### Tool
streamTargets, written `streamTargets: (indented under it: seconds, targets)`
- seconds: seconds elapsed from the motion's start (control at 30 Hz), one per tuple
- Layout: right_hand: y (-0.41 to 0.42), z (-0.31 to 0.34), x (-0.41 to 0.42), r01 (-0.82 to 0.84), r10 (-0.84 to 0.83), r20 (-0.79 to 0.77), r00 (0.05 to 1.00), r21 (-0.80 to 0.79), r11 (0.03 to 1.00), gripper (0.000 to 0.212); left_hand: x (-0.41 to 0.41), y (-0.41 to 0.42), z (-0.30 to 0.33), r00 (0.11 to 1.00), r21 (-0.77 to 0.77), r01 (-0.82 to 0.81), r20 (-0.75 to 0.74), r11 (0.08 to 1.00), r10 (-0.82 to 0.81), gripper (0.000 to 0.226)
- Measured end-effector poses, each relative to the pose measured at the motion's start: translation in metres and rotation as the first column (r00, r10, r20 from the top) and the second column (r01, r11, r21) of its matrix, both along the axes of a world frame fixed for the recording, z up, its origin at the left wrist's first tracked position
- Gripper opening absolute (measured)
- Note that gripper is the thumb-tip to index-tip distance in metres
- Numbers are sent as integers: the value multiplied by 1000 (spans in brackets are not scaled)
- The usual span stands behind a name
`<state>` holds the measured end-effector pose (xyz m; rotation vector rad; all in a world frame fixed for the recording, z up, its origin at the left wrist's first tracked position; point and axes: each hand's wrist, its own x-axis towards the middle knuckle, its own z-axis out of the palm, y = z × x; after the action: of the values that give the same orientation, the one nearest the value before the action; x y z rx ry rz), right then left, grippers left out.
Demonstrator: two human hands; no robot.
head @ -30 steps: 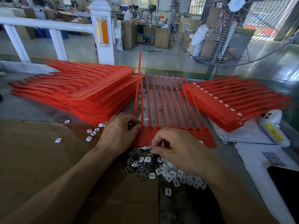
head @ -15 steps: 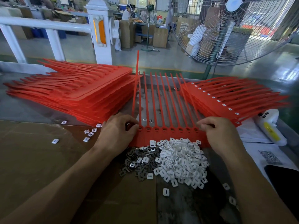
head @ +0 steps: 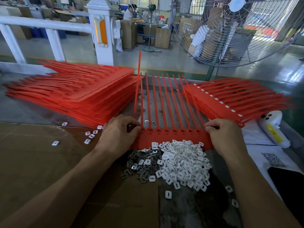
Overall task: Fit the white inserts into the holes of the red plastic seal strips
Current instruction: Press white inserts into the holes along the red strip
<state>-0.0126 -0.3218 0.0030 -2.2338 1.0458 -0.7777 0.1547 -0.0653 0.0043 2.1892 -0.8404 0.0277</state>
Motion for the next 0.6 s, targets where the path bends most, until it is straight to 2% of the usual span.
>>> streamTargets:
  seconds: [0.23, 0.6]
  targets:
    - [1, 1, 1, -11, 11, -45, 999, -17, 1000, 16, 1, 1, -1, 1000, 5, 0, -1, 1000, 0, 11]
    - [5, 4, 1, 59, -59, -39, 997, -3, 998, 10, 2, 1, -1, 1000, 1, 2, -1, 1000, -2, 8]
